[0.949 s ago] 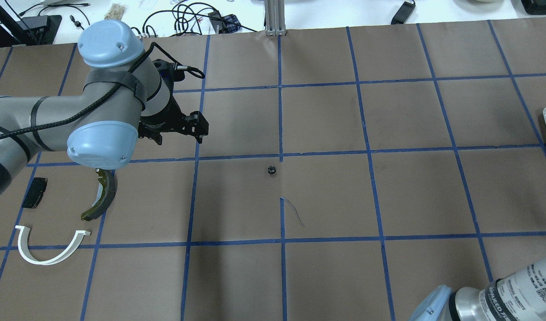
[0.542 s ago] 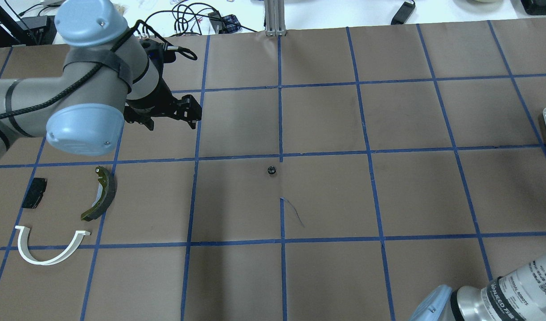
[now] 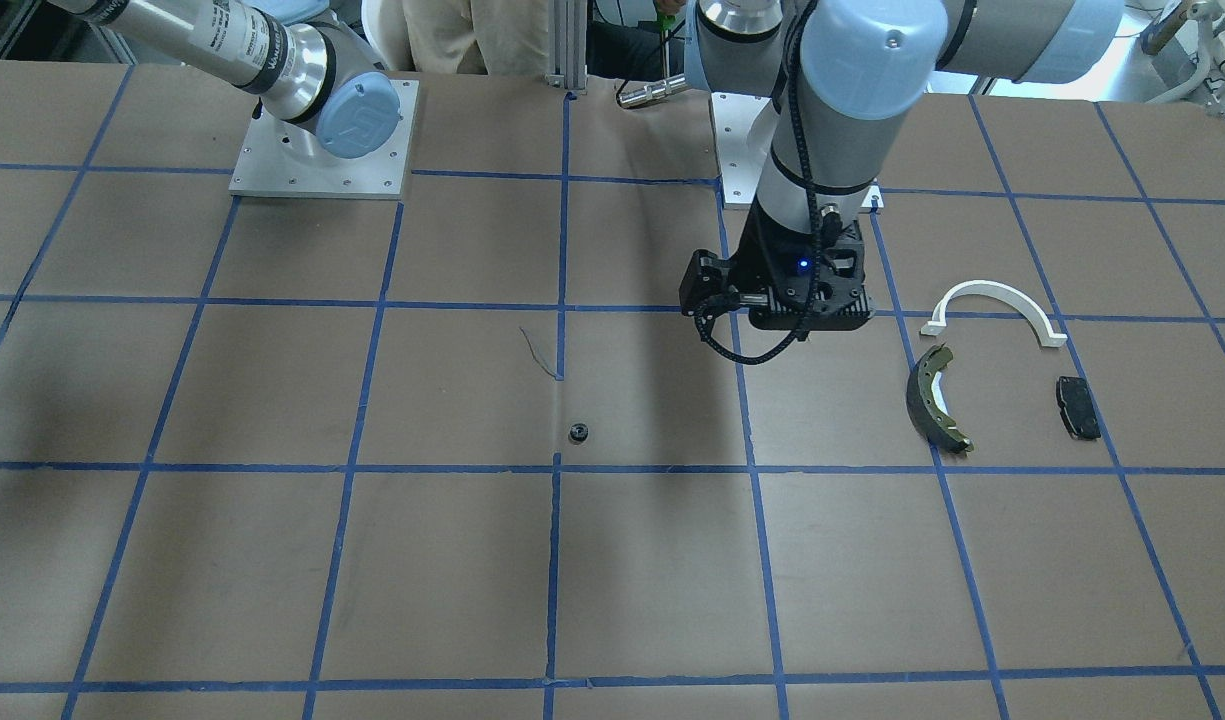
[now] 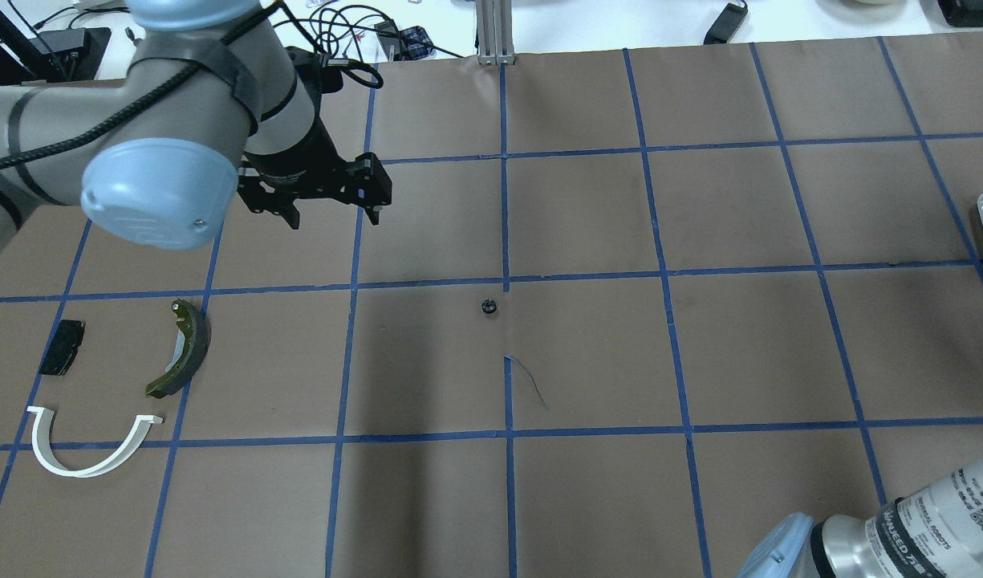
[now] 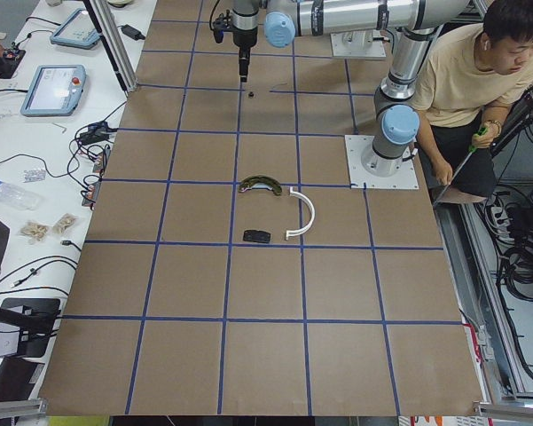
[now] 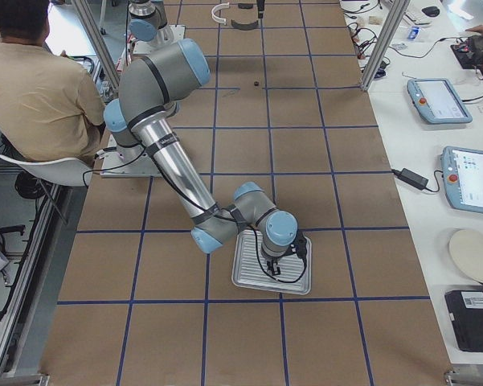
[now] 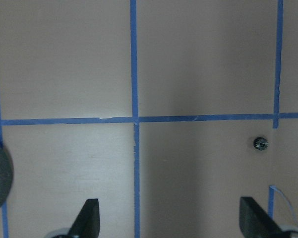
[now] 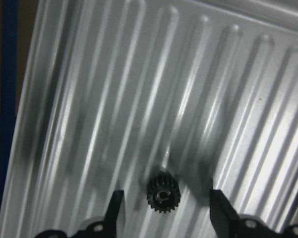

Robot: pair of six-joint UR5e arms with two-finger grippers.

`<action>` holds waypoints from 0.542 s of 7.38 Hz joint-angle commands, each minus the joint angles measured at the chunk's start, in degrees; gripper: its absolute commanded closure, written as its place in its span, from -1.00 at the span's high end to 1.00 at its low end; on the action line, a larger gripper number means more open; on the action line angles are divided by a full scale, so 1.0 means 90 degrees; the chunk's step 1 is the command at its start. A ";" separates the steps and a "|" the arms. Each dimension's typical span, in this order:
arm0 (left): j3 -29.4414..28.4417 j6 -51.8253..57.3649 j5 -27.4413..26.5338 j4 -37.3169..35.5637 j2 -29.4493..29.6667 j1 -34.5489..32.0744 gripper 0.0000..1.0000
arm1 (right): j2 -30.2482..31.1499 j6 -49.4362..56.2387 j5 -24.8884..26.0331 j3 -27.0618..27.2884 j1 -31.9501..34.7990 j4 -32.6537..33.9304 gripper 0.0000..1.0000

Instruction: Place bearing gear from tray to pile

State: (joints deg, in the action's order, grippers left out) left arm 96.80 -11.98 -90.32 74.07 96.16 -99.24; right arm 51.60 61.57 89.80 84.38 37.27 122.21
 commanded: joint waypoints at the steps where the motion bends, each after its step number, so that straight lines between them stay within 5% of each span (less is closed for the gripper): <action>1: 0.0075 -0.1535 -0.0003 -0.1086 0.0853 -0.1040 1.00 | -0.0010 0.0004 -0.0017 0.0019 0.0020 0.0044 0.11; 2: 0.0249 -0.1830 -0.0061 -0.2261 0.1428 -0.1363 1.00 | -0.0001 -0.0005 -0.0017 0.0000 0.0020 0.0054 0.08; 4: 0.0358 -0.1950 -0.0284 -0.2888 0.2134 -0.1561 1.00 | -0.0001 -0.0006 -0.0027 0.0010 0.0049 0.0209 0.03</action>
State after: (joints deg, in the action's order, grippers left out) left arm 99.35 -28.55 -91.40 51.61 111.22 -111.80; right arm 51.58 61.50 89.60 84.41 37.63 123.11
